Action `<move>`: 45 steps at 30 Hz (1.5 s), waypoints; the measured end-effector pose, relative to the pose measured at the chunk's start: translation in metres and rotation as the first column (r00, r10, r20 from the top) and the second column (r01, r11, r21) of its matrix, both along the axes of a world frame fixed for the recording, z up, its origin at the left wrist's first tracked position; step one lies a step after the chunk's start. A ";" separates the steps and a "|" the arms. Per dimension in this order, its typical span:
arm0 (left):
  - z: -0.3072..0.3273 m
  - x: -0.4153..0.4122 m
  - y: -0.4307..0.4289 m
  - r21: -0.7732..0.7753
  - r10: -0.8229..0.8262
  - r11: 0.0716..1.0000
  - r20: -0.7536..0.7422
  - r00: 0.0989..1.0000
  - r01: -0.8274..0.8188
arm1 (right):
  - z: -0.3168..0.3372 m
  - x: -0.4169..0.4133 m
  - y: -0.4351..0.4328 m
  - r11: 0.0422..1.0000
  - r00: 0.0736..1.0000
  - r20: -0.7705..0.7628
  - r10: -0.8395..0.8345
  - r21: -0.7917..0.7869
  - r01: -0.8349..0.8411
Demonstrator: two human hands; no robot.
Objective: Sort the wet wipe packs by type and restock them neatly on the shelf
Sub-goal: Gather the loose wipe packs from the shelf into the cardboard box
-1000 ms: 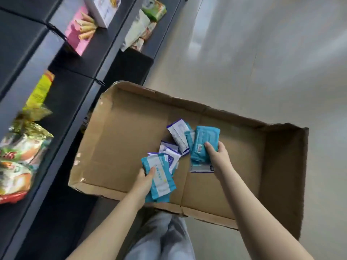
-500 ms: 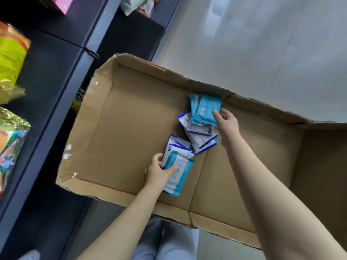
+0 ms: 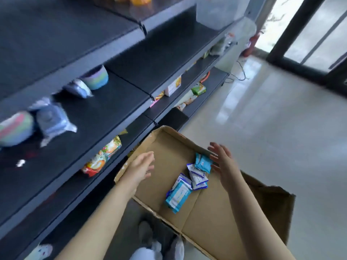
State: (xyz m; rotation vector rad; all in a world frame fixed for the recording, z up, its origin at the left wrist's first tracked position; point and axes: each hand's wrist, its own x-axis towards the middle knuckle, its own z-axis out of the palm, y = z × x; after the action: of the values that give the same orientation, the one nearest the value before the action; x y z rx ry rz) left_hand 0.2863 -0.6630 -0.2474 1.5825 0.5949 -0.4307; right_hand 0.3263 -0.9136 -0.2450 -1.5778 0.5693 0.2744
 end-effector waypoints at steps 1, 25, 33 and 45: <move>0.031 -0.010 0.015 0.011 0.015 1.000 0.083 0.996 -0.016 | 0.029 -0.004 0.015 0.998 0.996 0.068 0.064 -0.014 -0.063; 0.277 -0.362 0.507 0.429 0.350 0.614 0.604 0.716 -0.663 | 0.280 -0.169 0.574 0.467 0.229 0.521 0.822 -0.389 -0.794; 0.242 -0.378 0.563 0.598 0.388 0.521 0.469 0.793 -0.609 | 0.250 -0.157 0.639 0.223 0.053 0.281 0.958 -0.617 -0.755; 0.239 -0.357 0.603 0.894 0.279 0.351 0.182 0.943 -0.277 | 0.238 -0.138 0.681 -0.044 -0.278 0.272 0.921 -0.637 -0.769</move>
State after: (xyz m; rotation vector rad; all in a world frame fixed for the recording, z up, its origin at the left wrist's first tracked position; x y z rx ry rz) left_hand -0.0706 -0.0603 -0.0081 2.4728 1.2292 0.2673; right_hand 0.1881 -0.2326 -0.0069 -1.8549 -1.5062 0.7015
